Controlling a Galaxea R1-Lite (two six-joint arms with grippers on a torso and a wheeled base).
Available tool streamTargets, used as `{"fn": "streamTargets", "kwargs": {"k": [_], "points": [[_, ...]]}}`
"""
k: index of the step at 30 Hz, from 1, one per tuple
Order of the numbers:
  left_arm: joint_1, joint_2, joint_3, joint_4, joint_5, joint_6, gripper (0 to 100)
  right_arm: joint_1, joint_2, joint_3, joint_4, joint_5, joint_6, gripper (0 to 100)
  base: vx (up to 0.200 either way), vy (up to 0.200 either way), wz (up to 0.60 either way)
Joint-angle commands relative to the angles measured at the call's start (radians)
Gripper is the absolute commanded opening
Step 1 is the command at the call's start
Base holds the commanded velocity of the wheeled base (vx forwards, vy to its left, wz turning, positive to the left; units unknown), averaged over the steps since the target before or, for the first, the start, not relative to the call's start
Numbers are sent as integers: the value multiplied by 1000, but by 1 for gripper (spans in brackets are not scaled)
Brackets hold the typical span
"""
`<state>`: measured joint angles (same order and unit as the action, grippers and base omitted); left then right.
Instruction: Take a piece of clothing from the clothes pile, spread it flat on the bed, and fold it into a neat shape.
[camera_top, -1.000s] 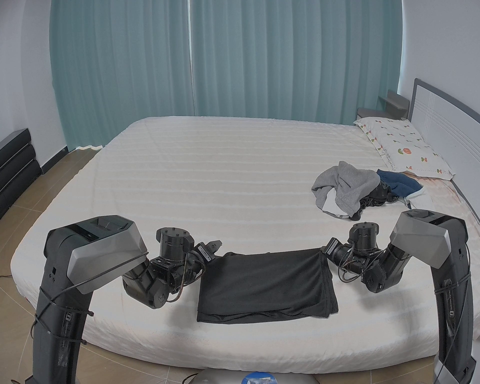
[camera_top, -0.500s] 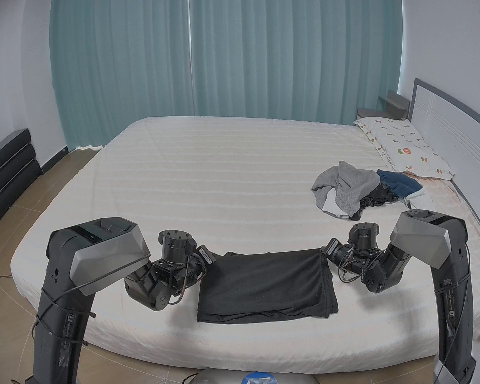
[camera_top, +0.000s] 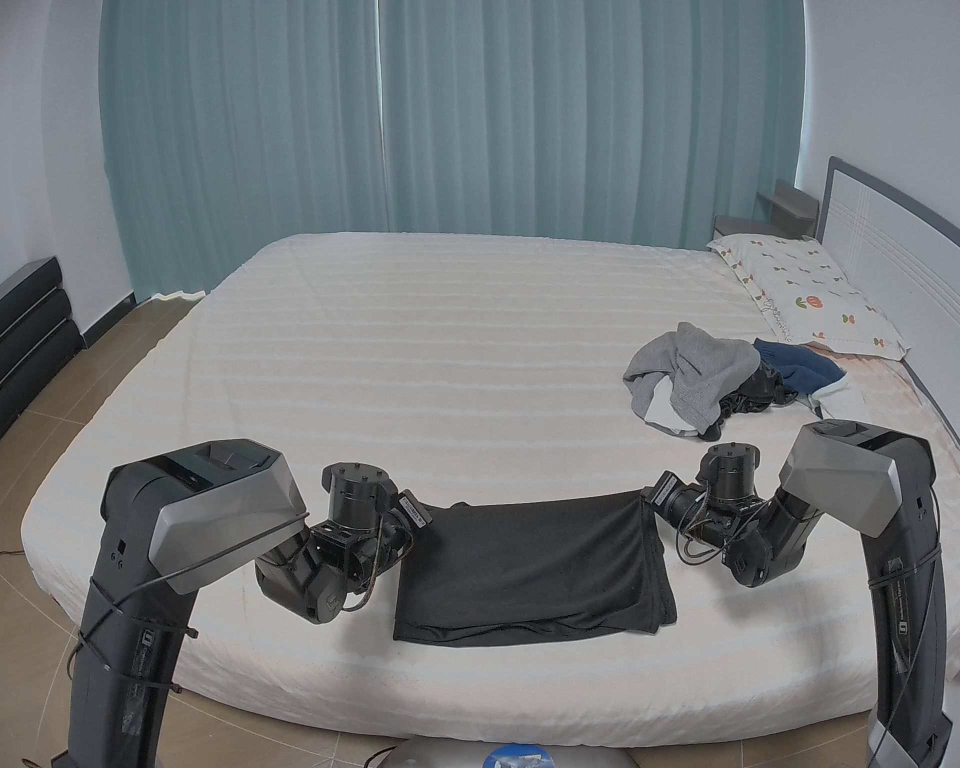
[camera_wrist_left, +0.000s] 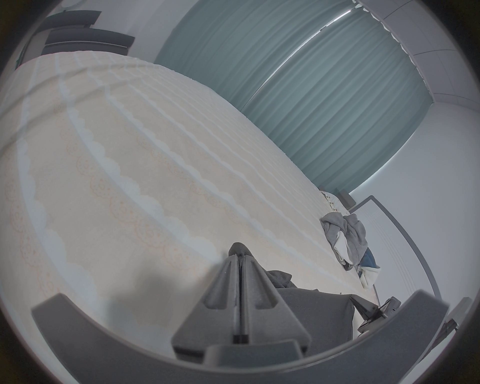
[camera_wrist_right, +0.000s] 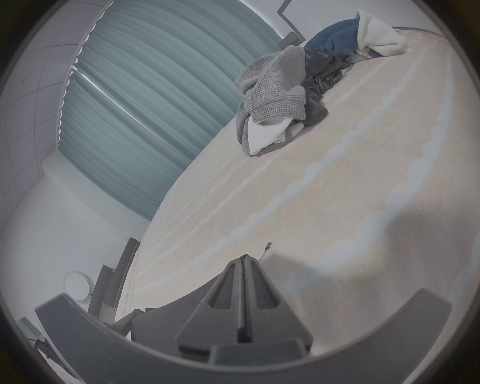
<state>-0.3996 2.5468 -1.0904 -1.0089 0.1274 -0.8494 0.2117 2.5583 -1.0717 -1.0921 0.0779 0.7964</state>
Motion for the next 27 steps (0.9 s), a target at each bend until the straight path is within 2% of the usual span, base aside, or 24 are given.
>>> {"fn": "streamTargets", "kwargs": {"k": [1,27], "points": [[4,9,-6,1,1,0,0,0,3,-11,-3,0,1,0,0,0,0],[7,12,-8,9,1,-5,0,6,46,-53,-22,-9,-2,0,0,0,0]]}}
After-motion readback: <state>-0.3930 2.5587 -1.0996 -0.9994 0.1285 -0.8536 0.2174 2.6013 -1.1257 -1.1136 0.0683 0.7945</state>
